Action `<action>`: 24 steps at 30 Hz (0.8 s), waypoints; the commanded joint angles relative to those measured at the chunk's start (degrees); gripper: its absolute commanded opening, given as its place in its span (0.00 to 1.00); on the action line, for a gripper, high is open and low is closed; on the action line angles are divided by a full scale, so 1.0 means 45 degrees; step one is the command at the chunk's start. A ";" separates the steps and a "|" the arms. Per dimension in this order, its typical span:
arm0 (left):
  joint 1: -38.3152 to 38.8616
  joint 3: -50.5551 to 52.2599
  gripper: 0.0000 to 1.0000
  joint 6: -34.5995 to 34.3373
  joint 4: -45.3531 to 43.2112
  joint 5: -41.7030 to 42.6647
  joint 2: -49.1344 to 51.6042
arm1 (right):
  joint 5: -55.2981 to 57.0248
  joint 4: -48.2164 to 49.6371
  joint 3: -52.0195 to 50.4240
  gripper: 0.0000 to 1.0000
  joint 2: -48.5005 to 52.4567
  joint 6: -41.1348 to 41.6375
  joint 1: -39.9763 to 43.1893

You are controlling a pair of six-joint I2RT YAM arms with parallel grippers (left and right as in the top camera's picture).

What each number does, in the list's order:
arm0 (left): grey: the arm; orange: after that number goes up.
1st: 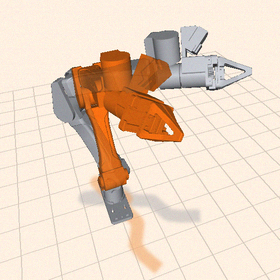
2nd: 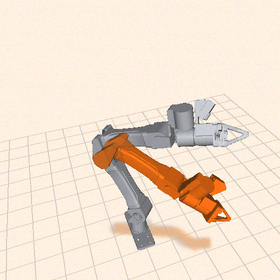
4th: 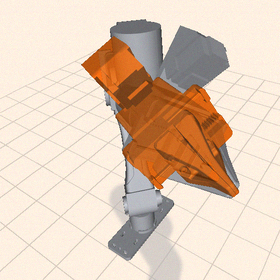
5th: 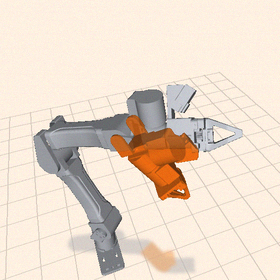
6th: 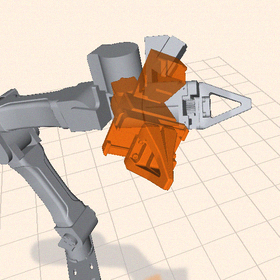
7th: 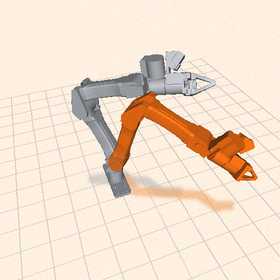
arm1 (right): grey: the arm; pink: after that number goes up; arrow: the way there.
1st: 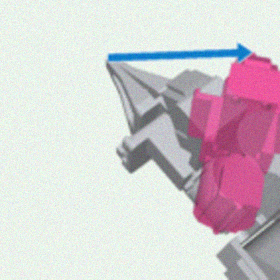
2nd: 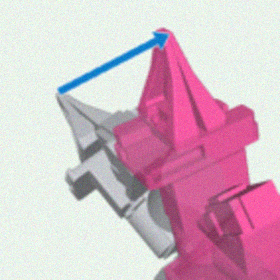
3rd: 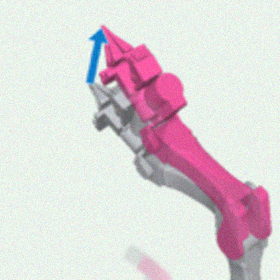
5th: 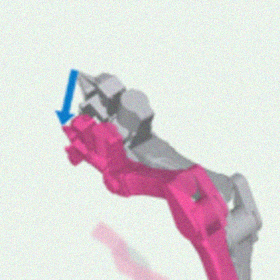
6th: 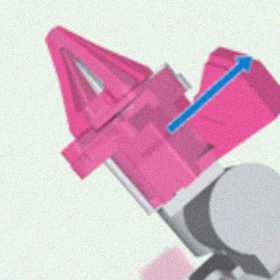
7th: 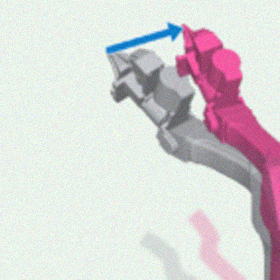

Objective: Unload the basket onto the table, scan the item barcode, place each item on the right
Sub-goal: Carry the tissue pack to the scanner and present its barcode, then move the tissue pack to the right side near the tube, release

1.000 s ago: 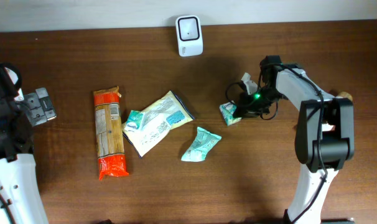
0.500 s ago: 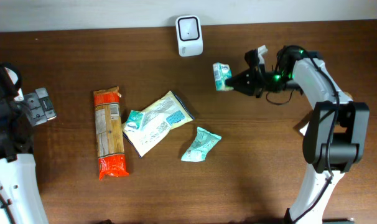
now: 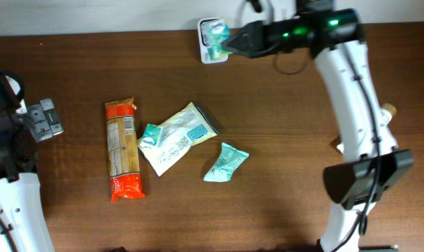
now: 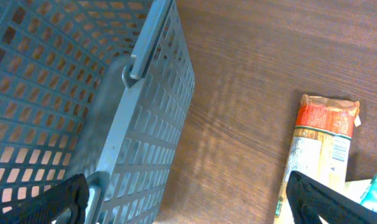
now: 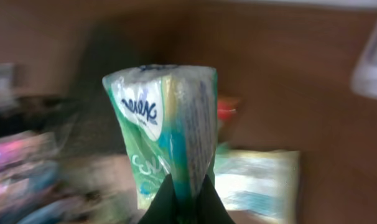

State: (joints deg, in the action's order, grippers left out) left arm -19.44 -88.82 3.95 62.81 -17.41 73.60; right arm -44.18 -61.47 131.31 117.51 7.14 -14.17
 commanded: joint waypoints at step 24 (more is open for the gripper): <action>-0.0049 -0.0068 0.99 0.0199 -0.0029 -0.0092 -0.0053 | 1.7437 1.1885 0.0248 0.04 0.7091 -1.1157 -0.2846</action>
State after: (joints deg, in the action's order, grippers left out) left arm -19.44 -88.82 3.95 62.78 -17.41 73.60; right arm 35.48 -8.10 132.11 149.53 -42.59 -26.55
